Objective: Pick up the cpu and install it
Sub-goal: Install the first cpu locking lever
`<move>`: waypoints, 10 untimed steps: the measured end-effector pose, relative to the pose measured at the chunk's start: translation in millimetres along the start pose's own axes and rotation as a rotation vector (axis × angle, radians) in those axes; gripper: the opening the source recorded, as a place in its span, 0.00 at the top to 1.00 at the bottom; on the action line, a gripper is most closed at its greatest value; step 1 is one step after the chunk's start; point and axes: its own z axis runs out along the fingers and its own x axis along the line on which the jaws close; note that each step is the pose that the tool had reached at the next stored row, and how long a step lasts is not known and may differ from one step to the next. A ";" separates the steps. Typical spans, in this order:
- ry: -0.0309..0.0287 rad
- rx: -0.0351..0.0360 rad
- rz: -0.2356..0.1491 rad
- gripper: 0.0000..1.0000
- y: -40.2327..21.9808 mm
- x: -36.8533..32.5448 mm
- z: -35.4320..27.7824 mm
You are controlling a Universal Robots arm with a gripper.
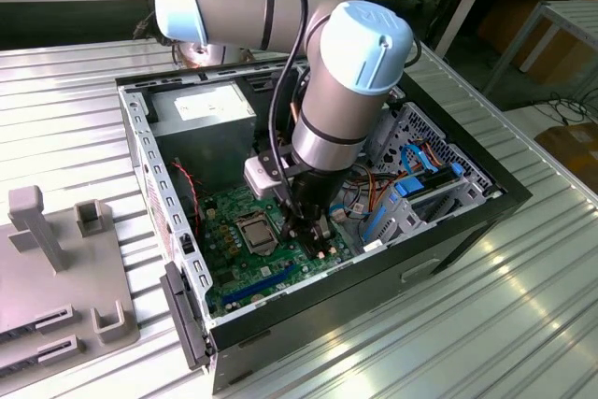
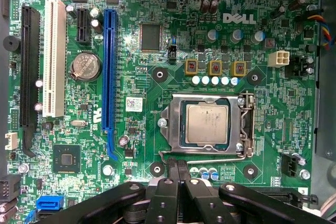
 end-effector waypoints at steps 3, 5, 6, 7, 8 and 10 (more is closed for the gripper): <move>-0.0003 0.0001 0.000 0.89 0.1 0.0 -1.0; -0.0001 0.0000 0.000 0.89 0.3 0.0 -1.8; -0.0002 0.0001 0.000 0.89 0.7 0.0 -2.2; -0.0002 0.0001 0.000 0.89 1.1 0.0 -2.4; -0.0002 0.0001 0.000 0.89 1.6 0.0 -2.7; -0.0002 0.0001 0.000 0.89 3.0 -0.1 -2.9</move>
